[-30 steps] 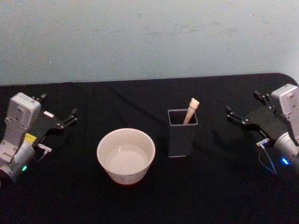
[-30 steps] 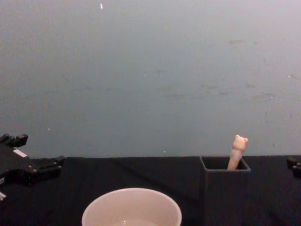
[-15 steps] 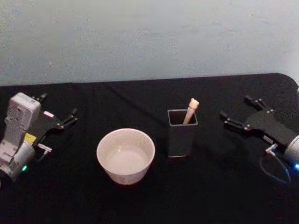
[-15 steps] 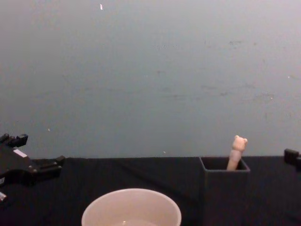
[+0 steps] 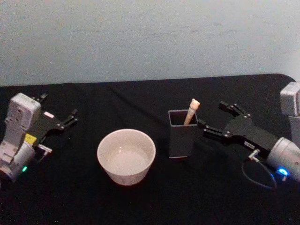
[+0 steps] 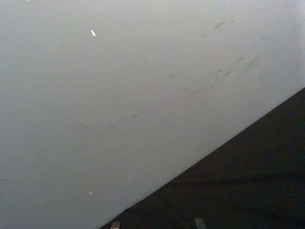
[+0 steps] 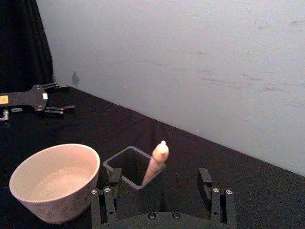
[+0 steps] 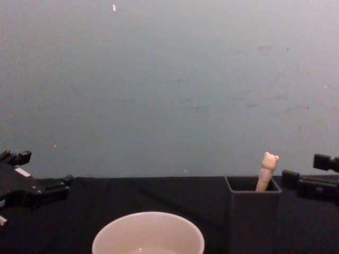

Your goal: Pick up the stirring spoon with one hand, stir inside the cup, then place it back in its original position.

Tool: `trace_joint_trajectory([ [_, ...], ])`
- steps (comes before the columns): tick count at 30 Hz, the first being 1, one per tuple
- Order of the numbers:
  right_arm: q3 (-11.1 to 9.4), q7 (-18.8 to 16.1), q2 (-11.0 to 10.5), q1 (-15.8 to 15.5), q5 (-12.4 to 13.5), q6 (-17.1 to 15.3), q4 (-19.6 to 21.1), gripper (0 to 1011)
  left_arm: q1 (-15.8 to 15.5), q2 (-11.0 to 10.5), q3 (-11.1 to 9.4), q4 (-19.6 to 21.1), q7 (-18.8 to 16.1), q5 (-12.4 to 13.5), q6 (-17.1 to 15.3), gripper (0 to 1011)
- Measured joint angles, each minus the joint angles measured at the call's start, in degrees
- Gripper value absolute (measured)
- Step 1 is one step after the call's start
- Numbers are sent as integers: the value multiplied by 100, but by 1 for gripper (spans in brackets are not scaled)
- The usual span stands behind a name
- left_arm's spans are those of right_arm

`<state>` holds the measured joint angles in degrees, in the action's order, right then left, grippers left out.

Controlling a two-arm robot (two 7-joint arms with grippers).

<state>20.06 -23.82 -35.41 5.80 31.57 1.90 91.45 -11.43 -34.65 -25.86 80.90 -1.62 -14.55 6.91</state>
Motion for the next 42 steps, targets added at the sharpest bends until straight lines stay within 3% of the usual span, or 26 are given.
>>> trace_joint_trajectory([
  [11,169,-189,425,444,-199,-200,-439,1002,0,0,0,0,0,0,0,1001],
  [20,184,-240,727,711,-254,-390,-743,1002,0,0,0,0,0,0,0,1001],
  [31,186,-239,869,803,-282,-539,-851,1002,0,0,0,0,0,0,0,1001],
  [42,181,-234,854,794,-281,-529,-843,1002,0,0,0,0,0,0,0,1001],
])
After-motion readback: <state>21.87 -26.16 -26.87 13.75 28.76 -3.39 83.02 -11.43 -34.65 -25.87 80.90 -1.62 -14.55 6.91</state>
